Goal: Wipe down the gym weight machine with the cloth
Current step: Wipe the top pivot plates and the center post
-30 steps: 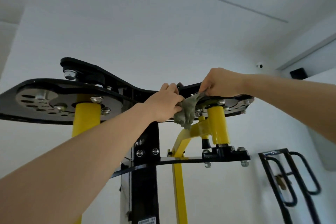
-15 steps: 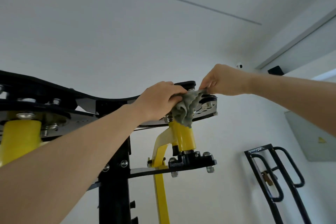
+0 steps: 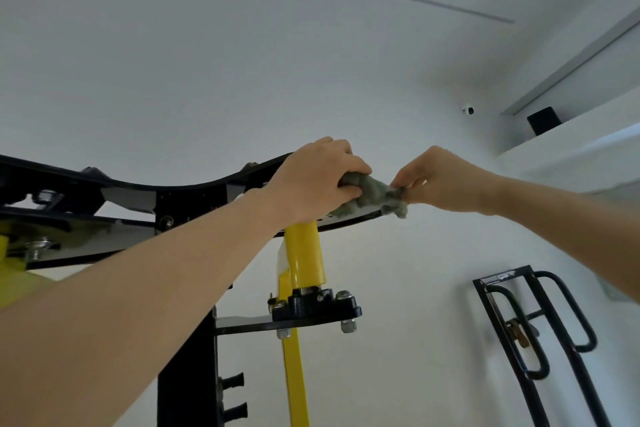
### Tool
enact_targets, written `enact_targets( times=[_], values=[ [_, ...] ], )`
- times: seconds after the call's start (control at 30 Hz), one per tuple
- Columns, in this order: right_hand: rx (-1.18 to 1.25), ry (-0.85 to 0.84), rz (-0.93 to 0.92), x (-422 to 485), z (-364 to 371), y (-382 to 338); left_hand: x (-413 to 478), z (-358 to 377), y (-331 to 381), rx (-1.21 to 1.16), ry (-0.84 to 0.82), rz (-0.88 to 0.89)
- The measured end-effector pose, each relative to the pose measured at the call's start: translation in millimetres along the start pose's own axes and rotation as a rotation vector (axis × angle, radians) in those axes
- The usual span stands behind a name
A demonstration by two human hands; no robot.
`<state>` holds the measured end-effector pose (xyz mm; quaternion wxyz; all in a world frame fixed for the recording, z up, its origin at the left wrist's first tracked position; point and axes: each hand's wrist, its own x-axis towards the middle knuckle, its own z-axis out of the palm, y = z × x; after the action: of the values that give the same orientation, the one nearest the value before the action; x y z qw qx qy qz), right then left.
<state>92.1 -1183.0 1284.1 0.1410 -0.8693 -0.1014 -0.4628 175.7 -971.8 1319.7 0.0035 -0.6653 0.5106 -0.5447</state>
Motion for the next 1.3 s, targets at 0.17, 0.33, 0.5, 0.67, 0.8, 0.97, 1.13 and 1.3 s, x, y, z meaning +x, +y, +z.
enact_targets(
  times=[0.17, 0.33, 0.5, 0.67, 0.8, 0.97, 1.13, 1.3],
  values=[
    [0.385, -0.069, 0.081, -44.3, 26.2, -9.1, -38.6, 11.6, 14.1, -0.173, 0.244, 0.054],
    [0.812, -0.121, 0.181, -58.4, 63.2, -33.0, -96.7, 17.3, 20.6, -0.596, 0.139, -0.27],
    [1.173, -0.237, 0.193, -53.0, 101.3, -74.4, -135.9, 23.0, 24.4, -0.976, 0.288, -0.725],
    [1.138, -0.211, 0.146, -38.9, 144.8, -109.7, -169.6, 15.7, 3.7, -1.115, 0.321, -0.944],
    [1.225, -0.119, 0.243, -19.9, 177.8, -139.4, -204.2, -10.1, -23.8, -0.833, 0.224, -0.902],
    [1.537, -0.099, 0.459, 18.0, 224.7, -172.0, -234.8, -60.0, -56.3, -0.003, 0.201, -0.545],
    [1.784, -0.067, 0.593, 51.4, 263.9, -210.2, -244.1, -121.0, -85.1, 0.644, 0.121, -0.269],
    [1.466, -0.114, 0.614, 81.7, 289.3, -229.8, -258.5, -160.1, -103.6, 0.869, -0.025, -0.388]
  ],
)
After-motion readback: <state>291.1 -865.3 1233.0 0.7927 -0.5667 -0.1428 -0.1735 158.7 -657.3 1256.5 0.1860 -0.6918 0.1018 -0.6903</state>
